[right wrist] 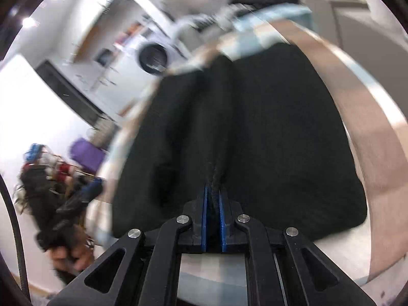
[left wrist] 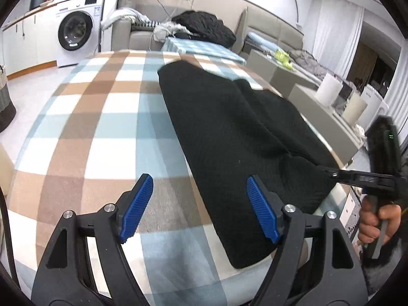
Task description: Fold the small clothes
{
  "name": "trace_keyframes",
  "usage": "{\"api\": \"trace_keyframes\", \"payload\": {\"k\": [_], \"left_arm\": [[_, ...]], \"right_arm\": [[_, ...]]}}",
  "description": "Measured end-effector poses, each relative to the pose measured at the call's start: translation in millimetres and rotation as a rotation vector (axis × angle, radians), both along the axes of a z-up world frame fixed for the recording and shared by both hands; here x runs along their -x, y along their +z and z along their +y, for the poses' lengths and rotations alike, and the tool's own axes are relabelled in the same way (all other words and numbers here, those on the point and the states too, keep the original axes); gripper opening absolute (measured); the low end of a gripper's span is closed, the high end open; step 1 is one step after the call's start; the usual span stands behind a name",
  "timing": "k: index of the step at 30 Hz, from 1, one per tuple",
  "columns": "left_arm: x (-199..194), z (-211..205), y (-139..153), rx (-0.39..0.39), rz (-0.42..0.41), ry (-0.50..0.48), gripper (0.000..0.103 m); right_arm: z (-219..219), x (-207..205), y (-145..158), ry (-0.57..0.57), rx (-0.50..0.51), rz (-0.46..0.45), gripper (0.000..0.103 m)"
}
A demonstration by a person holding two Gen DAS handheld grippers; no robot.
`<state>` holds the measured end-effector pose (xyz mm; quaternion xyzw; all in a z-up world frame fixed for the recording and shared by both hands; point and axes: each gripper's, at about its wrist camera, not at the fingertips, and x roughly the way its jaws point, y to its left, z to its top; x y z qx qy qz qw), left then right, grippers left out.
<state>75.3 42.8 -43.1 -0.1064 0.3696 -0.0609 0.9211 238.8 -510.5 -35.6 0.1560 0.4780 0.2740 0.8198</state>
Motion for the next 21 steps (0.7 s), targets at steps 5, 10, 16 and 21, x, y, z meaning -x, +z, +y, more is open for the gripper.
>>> {"api": "trace_keyframes", "payload": {"k": [5, 10, 16, 21], "left_arm": [[2.4, -17.5, -13.5, -0.016, 0.035, -0.061, 0.074], [2.7, -36.0, -27.1, -0.084, 0.081, -0.118, 0.075], [1.7, -42.1, -35.1, -0.095, 0.109, -0.147, 0.075], [4.3, -33.4, -24.1, -0.053, 0.072, -0.119, 0.075]], "right_arm": [[0.2, 10.2, 16.3, -0.004, 0.035, -0.096, 0.028], [10.1, 9.1, 31.7, 0.058, 0.0, -0.158, 0.042], [60.5, -23.0, 15.6, 0.142, -0.003, -0.111, 0.043], [79.1, -35.8, 15.6, 0.191, -0.008, -0.128, 0.004]]}}
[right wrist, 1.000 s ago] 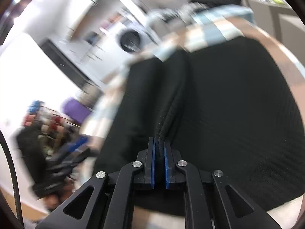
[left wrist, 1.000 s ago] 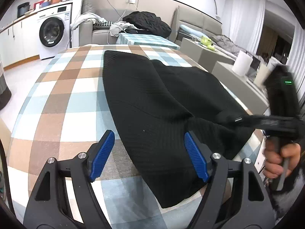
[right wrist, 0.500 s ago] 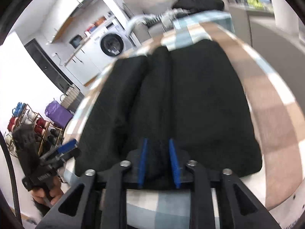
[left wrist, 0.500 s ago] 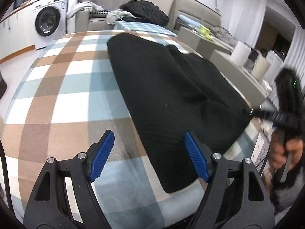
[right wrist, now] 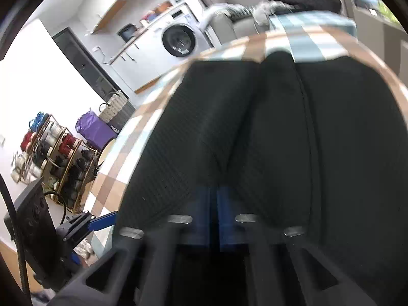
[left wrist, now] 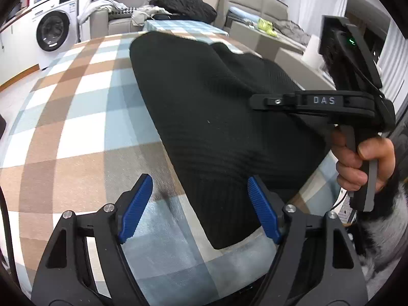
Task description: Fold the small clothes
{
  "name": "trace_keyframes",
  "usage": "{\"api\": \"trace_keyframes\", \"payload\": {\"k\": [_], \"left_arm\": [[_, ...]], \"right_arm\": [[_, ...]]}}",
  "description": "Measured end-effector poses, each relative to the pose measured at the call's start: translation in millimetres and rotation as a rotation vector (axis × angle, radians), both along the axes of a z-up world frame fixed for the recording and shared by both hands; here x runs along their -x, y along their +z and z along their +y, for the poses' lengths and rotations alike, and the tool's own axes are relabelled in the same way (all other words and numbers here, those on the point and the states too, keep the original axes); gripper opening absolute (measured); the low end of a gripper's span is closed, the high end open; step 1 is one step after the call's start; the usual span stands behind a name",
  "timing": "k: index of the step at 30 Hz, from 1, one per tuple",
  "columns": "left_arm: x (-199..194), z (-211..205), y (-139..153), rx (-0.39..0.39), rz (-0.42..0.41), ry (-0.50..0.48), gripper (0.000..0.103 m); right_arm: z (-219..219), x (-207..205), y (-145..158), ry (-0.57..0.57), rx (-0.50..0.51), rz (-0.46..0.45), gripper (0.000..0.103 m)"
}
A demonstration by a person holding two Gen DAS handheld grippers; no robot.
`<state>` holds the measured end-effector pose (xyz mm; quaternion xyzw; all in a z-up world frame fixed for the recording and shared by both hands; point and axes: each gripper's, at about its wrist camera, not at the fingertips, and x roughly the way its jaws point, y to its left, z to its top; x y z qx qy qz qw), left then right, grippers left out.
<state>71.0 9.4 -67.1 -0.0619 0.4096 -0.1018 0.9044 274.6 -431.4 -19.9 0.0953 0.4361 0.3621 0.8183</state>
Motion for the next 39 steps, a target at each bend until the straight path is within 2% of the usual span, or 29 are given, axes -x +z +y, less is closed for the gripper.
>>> {"api": "trace_keyframes", "payload": {"k": [2, 3, 4, 6, 8, 10, 12, 15, 20, 24, 27, 28, 29, 30, 32, 35, 36, 37, 39], "left_arm": [[2.0, 4.4, 7.0, 0.02, -0.02, 0.014, 0.075], [2.5, 6.4, 9.8, 0.031, -0.028, 0.019, 0.076], [2.0, 7.7, 10.9, 0.04, -0.031, 0.018, 0.079], [-0.1, 8.0, 10.1, 0.039, -0.032, 0.018, 0.08], [-5.0, 5.0, 3.7, 0.023, -0.009, 0.013, 0.08], [-5.9, 3.9, 0.1, 0.018, 0.003, 0.018, 0.08], [-4.6, 4.2, 0.5, 0.016, 0.001, 0.019, 0.08], [-3.9, 7.8, 2.9, 0.015, -0.006, 0.029, 0.08], [-5.5, 15.3, 2.9, 0.044, 0.001, 0.042, 0.08], [-5.8, 15.5, 2.5, 0.049, 0.006, 0.035, 0.08], [-5.9, 14.5, 2.3, 0.043, 0.008, 0.032, 0.08], [-6.5, 14.3, 1.9, 0.041, 0.012, 0.032, 0.08], [-7.0, 13.7, 1.5, 0.039, 0.015, 0.03, 0.08], [-7.6, 12.8, 1.1, 0.034, 0.017, 0.027, 0.08], [-8.3, 11.8, 0.4, 0.029, 0.021, 0.024, 0.08], [-8.1, 12.0, 0.5, 0.024, 0.018, 0.029, 0.08], [-8.5, 12.6, 0.3, 0.031, 0.019, 0.029, 0.08], [-9.0, 12.8, -0.2, 0.033, 0.022, 0.029, 0.08], [-9.8, 11.2, -2.4, 0.024, 0.032, 0.019, 0.08]], "right_arm": [[-15.7, 19.5, 26.6, 0.008, -0.074, -0.13, 0.004], [-23.0, 26.7, 35.2, -0.011, -0.067, -0.177, 0.004], [-30.3, 29.1, 37.5, -0.036, -0.056, -0.185, 0.004], [-37.8, 20.6, 24.4, -0.098, 0.036, -0.141, 0.004], [-40.6, 9.2, 6.5, -0.134, 0.079, -0.073, 0.007], [-45.0, 4.3, -4.7, -0.142, 0.062, -0.008, 0.012], [-48.5, 10.0, -3.8, -0.128, 0.026, 0.021, 0.022], [-54.8, 27.9, 4.6, -0.064, -0.027, 0.002, 0.033], [-82.8, 64.5, 3.8, 0.035, -0.067, 0.014, 0.043], [-79.3, 87.4, -4.3, 0.114, 0.006, -0.043, 0.054], [-72.4, 92.1, -5.8, 0.145, 0.064, -0.097, 0.056], [-69.7, 92.7, -6.8, 0.157, 0.081, -0.108, 0.056], [-66.3, 93.9, -8.5, 0.168, 0.107, -0.132, 0.051], [-62.3, 93.8, -11.0, 0.173, 0.138, -0.158, 0.031], [-59.0, 91.5, -11.2, 0.188, 0.149, -0.177, 0.007], [-71.5, 102.8, 7.1, 0.223, 0.055, -0.257, 0.006], [-77.1, 103.1, 10.8, 0.222, 0.03, -0.252, 0.006], [-83.3, 101.4, 11.0, 0.215, 0.027, -0.238, 0.006], [-84.6, 94.4, 2.0, 0.179, 0.112, -0.206, 0.006]]}}
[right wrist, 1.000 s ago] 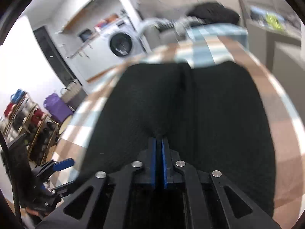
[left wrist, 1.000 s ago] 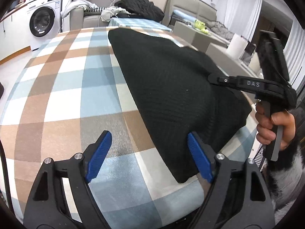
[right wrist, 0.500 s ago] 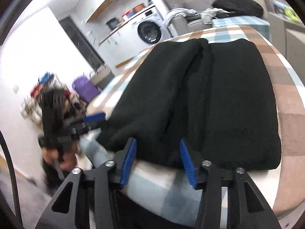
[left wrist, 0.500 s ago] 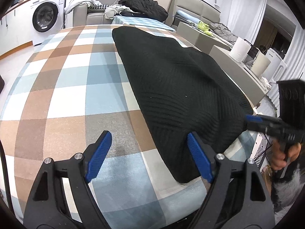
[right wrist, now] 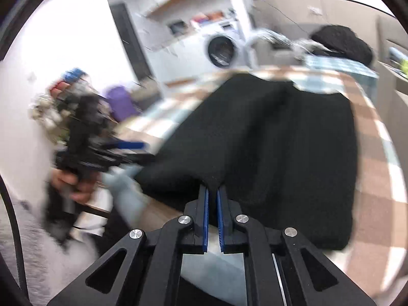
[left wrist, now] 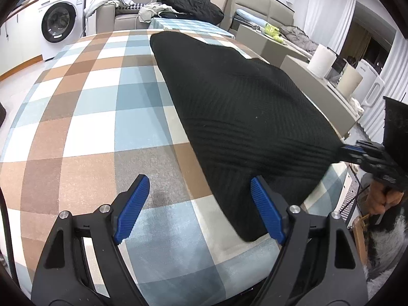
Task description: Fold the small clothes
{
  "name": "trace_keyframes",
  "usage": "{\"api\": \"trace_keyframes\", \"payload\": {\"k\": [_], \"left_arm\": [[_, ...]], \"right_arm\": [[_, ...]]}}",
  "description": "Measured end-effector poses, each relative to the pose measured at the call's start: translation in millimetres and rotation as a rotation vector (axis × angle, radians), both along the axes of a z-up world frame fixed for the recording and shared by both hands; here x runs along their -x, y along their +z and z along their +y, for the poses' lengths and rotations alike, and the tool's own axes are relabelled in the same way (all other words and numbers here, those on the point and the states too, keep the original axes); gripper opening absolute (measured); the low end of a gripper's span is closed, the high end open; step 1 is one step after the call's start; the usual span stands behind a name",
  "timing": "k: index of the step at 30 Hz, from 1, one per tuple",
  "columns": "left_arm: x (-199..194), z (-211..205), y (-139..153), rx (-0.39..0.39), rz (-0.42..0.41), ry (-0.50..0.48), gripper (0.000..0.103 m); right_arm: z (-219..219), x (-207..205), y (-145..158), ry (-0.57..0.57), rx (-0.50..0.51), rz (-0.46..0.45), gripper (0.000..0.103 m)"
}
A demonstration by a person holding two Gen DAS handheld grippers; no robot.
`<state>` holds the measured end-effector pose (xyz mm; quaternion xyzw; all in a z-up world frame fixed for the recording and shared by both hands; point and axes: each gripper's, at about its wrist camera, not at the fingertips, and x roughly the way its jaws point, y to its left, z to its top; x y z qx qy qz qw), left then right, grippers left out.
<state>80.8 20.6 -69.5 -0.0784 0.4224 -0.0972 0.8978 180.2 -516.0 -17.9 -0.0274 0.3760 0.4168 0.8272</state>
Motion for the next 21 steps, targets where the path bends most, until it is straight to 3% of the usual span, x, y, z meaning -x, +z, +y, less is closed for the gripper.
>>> {"api": "trace_keyframes", "payload": {"k": [2, 6, 13, 21], "left_arm": [[0.7, -0.5, -0.9, 0.0, 0.001, -0.004, 0.08], [-0.2, -0.5, -0.6, 0.03, 0.009, -0.015, 0.08], [3.0, -15.3, -3.2, 0.026, 0.017, -0.084, 0.08], [5.8, -22.6, -2.6, 0.007, 0.025, -0.096, 0.08]], "right_arm": [[1.9, -6.1, -14.6, -0.015, 0.071, 0.071, 0.006], [-3.4, -0.7, -4.8, -0.037, 0.035, 0.052, 0.021], [4.5, 0.4, -7.3, -0.018, 0.029, 0.052, 0.032], [25.5, 0.2, -12.8, -0.069, 0.108, 0.027, 0.035]]}}
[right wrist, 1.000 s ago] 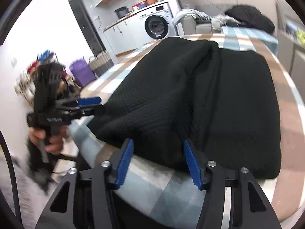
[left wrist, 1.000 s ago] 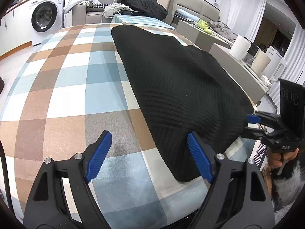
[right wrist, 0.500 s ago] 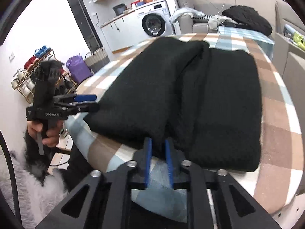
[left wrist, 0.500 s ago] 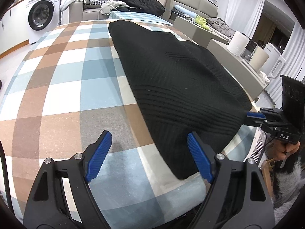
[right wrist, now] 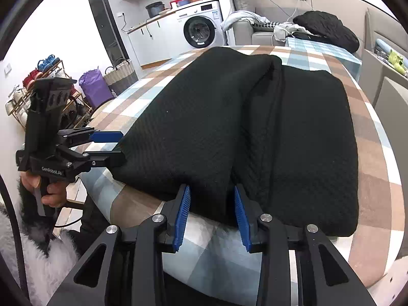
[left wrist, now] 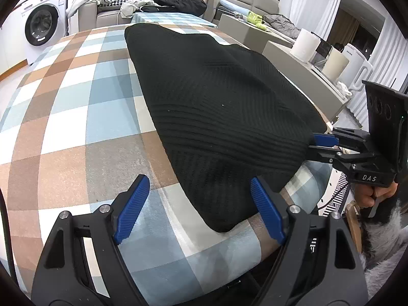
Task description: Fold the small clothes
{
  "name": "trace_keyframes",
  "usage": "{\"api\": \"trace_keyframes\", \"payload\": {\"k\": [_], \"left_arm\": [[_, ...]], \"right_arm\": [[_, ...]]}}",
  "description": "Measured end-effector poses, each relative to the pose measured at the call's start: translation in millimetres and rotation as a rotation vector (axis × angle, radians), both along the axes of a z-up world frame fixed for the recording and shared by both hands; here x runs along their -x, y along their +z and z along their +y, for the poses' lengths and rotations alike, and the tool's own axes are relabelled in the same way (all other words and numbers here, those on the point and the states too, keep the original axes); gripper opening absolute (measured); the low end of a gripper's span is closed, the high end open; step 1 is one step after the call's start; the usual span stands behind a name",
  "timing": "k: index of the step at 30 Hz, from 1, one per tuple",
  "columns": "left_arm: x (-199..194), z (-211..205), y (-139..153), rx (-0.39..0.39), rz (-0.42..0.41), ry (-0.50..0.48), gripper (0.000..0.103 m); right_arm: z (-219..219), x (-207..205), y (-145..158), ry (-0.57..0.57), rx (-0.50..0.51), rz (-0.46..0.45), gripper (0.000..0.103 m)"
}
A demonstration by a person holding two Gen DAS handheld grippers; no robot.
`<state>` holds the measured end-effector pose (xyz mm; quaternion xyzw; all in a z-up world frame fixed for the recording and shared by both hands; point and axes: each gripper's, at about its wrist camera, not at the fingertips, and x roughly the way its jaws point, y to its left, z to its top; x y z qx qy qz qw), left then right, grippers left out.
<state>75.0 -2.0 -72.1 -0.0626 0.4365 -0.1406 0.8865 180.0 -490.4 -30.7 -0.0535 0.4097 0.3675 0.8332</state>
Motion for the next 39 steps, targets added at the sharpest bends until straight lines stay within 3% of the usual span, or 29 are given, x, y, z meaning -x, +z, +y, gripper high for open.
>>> {"api": "trace_keyframes", "payload": {"k": [38, 39], "left_arm": [[-9.2, -19.5, -3.0, -0.064, 0.082, 0.005, 0.08], [-9.5, -19.2, -3.3, -0.063, 0.083, 0.007, 0.08]], "right_arm": [[-5.8, -8.3, -8.7, -0.007, -0.049, 0.018, 0.035], [-6.3, -8.4, -8.6, -0.006, -0.055, 0.019, 0.029]]}}
